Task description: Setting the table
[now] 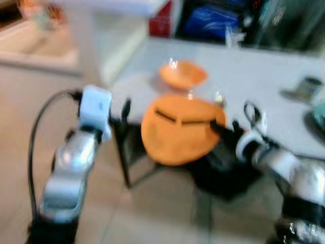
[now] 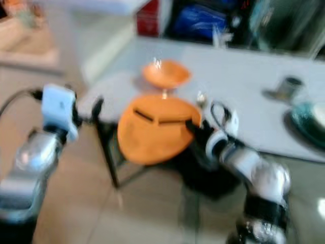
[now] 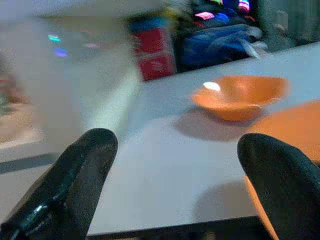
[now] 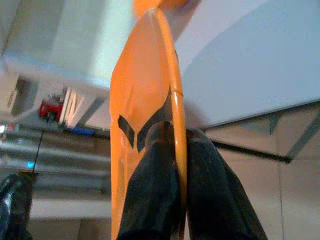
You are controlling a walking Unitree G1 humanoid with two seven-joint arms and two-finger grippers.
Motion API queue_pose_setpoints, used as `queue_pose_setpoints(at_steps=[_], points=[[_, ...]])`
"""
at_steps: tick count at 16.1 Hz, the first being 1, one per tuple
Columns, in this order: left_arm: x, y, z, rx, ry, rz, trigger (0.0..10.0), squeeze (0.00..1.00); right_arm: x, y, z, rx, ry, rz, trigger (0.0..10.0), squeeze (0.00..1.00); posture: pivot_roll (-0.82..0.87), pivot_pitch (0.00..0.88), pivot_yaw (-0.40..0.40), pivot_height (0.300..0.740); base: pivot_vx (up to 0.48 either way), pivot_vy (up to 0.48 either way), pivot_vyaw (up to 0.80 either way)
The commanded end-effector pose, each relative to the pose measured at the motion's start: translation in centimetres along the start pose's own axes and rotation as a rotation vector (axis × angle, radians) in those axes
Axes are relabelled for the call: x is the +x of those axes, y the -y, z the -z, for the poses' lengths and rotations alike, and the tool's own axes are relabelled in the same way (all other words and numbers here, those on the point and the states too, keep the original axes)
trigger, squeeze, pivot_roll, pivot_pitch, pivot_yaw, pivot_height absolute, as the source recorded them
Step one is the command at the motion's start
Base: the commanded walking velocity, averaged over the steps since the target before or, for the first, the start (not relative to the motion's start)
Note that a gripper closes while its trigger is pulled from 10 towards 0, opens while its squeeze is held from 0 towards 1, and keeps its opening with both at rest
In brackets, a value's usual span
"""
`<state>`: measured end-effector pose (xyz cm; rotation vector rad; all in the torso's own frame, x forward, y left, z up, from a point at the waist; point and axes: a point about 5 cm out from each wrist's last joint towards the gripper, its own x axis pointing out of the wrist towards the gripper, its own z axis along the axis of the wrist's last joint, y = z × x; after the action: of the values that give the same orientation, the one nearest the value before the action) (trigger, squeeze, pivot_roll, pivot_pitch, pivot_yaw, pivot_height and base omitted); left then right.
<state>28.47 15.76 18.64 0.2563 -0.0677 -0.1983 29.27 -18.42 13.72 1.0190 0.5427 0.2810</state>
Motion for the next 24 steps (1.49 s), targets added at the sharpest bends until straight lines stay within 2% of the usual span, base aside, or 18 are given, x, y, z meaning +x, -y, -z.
queue_pose_setpoints(at_steps=[1,6,10,14,18,21,24], points=[[-0.1,-0.5,-0.2,0.008,0.003,-0.009,10.0,0.0,0.2,-0.7,-0.1,0.0,0.0,-0.038,10.0,0.0,0.03,0.019,-0.006,0.74,0.409,0.0,0.0],[-0.2,-0.7,-0.2,0.009,0.0,-0.022,10.0,0.0,0.4,-1.1,0.2,-0.004,-0.05,-0.069,10.0,0.0,0.03,0.023,-0.009,0.74,0.37,0.0,0.0],[-0.5,-1.0,0.2,0.024,-0.012,-0.03,10.0,0.0,0.5,-1.1,0.7,-0.029,-0.108,-0.071,10.0,0.0,0.03,0.028,-0.015,0.74,0.0,0.0,0.0],[-0.8,-1.5,-0.2,0.03,0.009,-0.007,10.0,0.0,0.9,-1.4,0.6,-0.027,-0.119,-0.084,10.0,0.0,0.04,0.033,-0.019,0.74,0.0,0.0,0.0],[-2.0,-2.0,0.4,0.048,-0.025,0.105,10.0,0.0,1.7,-1.6,1.1,-0.047,-0.16,-0.09,10.0,0.0,0.04,0.037,-0.021,0.74,0.0,0.0,0.0],[-4.6,-2.8,1.6,0.045,-0.114,0.251,10.0,0.0,3.6,-1.9,2.0,0.005,-0.181,-0.112,10.0,0.0,0.07,0.044,-0.037,0.74,0.0,0.0,0.0],[-6.0,-2.9,1.7,0.03,-0.152,0.351,10.0,0.0,5.1,-2.0,2.3,0.016,-0.186,-0.114,10.0,0.0,0.07,0.044,-0.037,0.74,0.0,0.0,0.0]])
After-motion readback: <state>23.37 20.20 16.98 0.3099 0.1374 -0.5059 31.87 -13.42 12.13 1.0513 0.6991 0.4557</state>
